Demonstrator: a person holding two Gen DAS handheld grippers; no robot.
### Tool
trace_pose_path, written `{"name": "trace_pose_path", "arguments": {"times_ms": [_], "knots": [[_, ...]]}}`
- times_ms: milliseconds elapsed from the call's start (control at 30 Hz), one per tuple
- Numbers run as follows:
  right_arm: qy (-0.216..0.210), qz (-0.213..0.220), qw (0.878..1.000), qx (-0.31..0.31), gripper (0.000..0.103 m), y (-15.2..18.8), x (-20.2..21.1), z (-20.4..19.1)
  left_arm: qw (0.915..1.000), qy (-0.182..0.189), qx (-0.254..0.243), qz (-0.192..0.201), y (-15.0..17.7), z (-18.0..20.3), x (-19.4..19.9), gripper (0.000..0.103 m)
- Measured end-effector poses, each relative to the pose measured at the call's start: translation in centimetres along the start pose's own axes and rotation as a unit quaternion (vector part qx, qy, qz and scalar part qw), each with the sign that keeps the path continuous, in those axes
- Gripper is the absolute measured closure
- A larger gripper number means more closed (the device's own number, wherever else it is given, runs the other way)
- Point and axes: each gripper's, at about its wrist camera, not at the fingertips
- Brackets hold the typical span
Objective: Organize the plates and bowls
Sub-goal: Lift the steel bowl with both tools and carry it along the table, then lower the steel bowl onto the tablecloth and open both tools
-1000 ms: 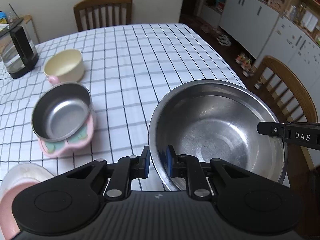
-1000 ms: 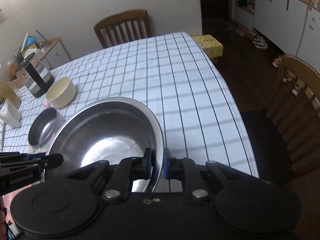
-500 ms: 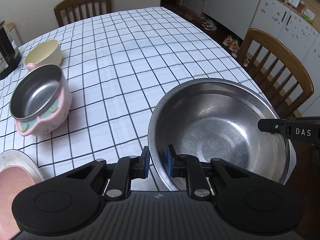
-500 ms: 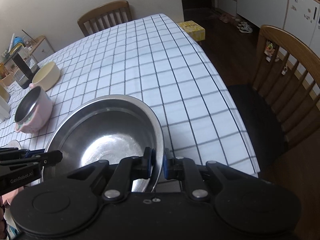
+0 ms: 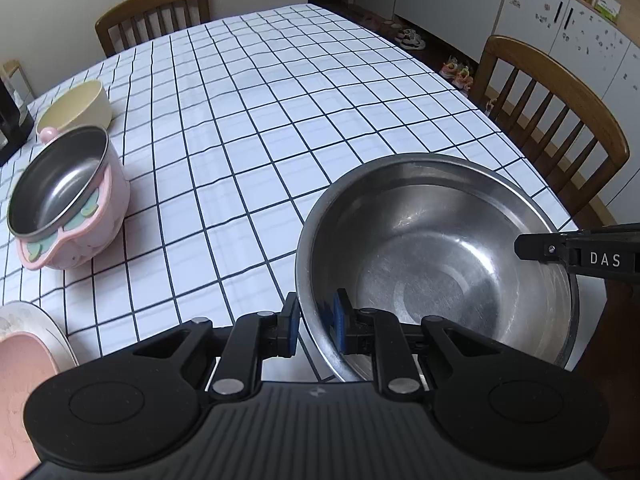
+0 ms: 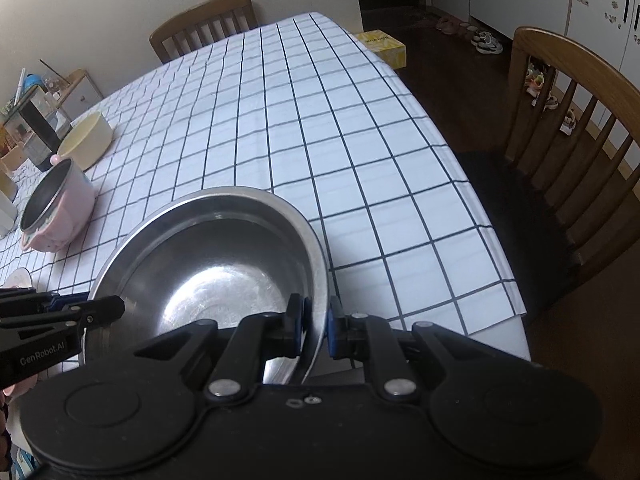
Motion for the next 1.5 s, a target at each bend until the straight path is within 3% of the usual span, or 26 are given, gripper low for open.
{"name": "trace_pose_path", "arguments": {"times_ms": [433, 867, 1100, 1233, 1500], "knots": [[0.012, -0.013, 1.0, 0.0, 0.082, 0.2, -0.4, -0.4, 0.9999, 0.011, 0.002, -0.011, -0.2, -0.3, -0.2, 0.086], [0.022, 0.027, 0.999, 0.01, 0.068, -0.7, 2.4, -1.2, 0.9998, 0.017, 0.007, 0.002, -0.1, -0.8, 1.5, 0.086], [0.018, 0.053, 0.998, 0.026, 0.061, -0.5, 4.5, -2.5, 0.9992, 0.026, 0.007, 0.028, 0.1, -1.0, 3.9, 0.085], [0.013, 0.065, 0.997, 0.031, 0.058, -0.3, 5.8, -3.3, 0.998, 0.031, 0.011, 0.054, 0.2, -1.2, 5.7, 0.076], [-0.001, 0.095, 0.995, 0.043, 0.048, -0.1, 8.7, -5.5, 0.9941, 0.027, 0.011, 0.105, 0.4, -1.7, 9.7, 0.075]]}}
Point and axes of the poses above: each gripper's, at about its wrist camera, not at the fingertips, and x roughly against the way its jaws point, z to its right, y to its underside, and after that the axes turned 7 degrees about y, right-handed
